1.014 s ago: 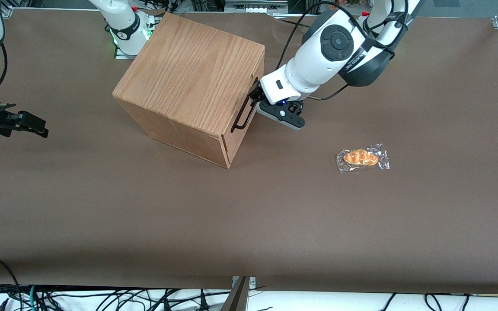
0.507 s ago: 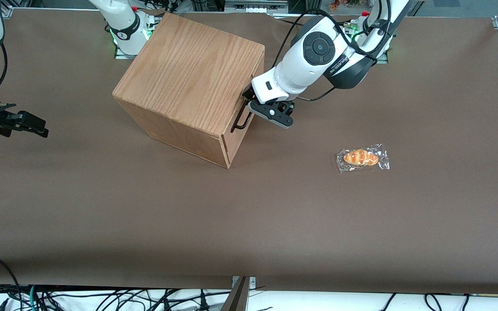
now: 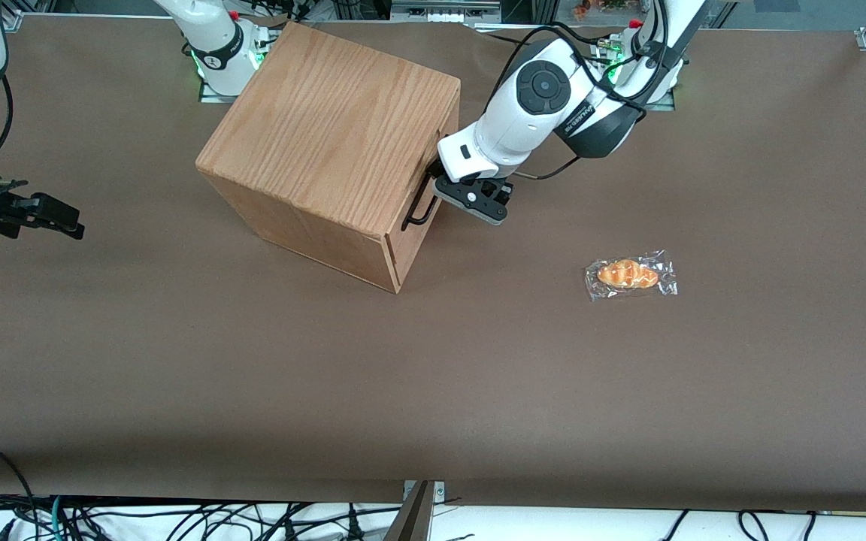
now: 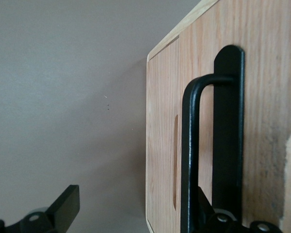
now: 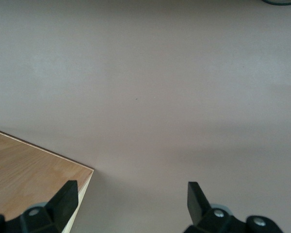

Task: Open top drawer with left arm

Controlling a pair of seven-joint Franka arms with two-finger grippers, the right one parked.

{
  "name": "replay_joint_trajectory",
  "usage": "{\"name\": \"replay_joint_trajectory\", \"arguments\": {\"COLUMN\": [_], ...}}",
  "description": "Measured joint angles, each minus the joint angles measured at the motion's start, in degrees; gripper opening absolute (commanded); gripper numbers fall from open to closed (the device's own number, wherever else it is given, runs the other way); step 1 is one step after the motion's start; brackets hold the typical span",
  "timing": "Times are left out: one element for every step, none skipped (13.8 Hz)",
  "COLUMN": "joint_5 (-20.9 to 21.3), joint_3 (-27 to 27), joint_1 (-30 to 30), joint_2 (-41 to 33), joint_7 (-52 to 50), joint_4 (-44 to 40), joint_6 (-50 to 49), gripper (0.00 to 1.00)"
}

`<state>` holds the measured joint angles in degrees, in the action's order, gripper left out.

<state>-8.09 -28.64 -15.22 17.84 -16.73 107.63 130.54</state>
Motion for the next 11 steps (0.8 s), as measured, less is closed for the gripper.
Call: {"name": "replay_joint_trajectory", "arguments": {"joint_5": [0.10,0.12,0.17,0.55,1.11,1.34,1.37,1.37,1.37,1.37,1.37], "joint_3": [0.00,0.05,0.08,0.21,0.27,0.28,0.29,0.30,0.29,0.29,0.26], "joint_1": [-0.02,0.02,0.15,0.30,0.59,0.99,1.49,2.12,2.81,3.50,4.23], "joint_2": [0.00,0.00,-0.05,-0.18,-0.36,-0.55,-0.71,-0.90,-1.07,-1.22,-1.41], "joint_7": [-0.05,-0.11,-0.12,-0.12,-0.10,-0.06,0.12,0.41,0.80,1.31,1.74], "joint_4": [0.30,0.59,0.62,0.59,0.50,0.46,0.46,0.46,0.46,0.46,0.46], "joint_6": [-0.01,-0.14,-0.31,-0.76,-1.44,-2.19,-2.91,-3.75,-4.63,-5.36,-6.17], "gripper": [1.00,1.00,1.00,1.00,1.00,1.00,1.00,1.00,1.00,1.00,1.00]}}
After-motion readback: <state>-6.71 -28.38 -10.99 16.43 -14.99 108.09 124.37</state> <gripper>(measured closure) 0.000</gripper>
